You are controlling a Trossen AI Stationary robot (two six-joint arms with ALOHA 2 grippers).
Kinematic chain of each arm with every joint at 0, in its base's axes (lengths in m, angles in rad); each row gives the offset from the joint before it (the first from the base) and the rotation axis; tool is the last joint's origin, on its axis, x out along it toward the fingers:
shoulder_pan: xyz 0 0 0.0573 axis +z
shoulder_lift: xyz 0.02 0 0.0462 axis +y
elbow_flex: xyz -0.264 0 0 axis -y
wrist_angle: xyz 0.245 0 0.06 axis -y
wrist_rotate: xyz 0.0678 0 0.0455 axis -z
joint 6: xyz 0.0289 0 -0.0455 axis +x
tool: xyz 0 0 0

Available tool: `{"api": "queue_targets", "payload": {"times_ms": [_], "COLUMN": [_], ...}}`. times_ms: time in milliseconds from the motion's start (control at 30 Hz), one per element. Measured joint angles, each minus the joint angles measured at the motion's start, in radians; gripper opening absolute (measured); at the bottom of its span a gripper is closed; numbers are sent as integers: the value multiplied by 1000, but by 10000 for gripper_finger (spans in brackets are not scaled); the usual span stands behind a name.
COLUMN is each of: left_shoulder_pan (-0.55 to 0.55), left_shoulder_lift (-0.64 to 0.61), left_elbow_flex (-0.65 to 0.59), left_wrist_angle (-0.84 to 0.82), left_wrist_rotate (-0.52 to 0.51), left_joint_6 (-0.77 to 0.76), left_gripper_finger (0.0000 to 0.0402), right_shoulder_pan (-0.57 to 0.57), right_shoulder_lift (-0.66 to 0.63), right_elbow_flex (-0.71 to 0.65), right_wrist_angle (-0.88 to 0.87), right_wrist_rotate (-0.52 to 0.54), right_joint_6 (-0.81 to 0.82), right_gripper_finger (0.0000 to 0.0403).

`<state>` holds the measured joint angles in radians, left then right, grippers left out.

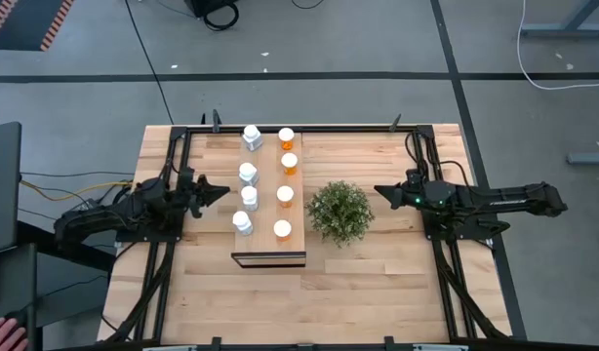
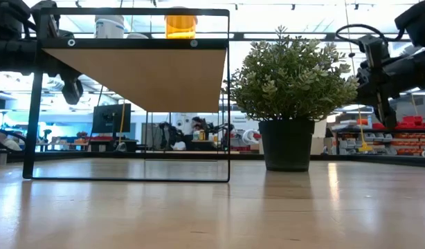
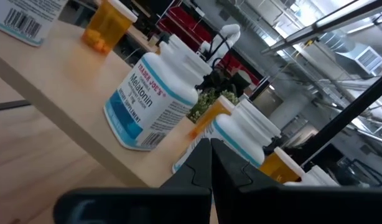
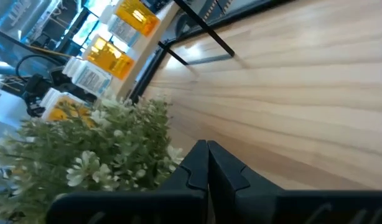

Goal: Pick and place medicine bottles onto shelf by color
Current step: Return to Home Position

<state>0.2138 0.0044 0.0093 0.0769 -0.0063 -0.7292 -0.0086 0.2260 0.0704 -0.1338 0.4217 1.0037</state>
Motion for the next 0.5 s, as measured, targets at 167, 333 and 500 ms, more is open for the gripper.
{"api": "queue_targets", "payload": {"times_ms": [167,333,500], "left_shoulder_pan": [0,0,0], "left_shoulder_lift": [0,2,2], "left_elbow_flex": [0,-1,-1], "left_wrist_angle": [-1,-14,-31], "left_wrist_rotate": [-1,3,16], "left_joint_6": [-19,-18,40], "left_gripper_finger": [0,8,20], "right_shoulder_pan": [-16,-28,-28], "right_shoulder_lift": [1,1,1], "right_elbow_flex": [-5,-5,19], "right_wrist_angle": [4,6,18], "right_wrist_rotate": [3,-2,-54], "right_joint_6": [-11,-36,-176], "right_gripper_finger": [7,7,7]}}
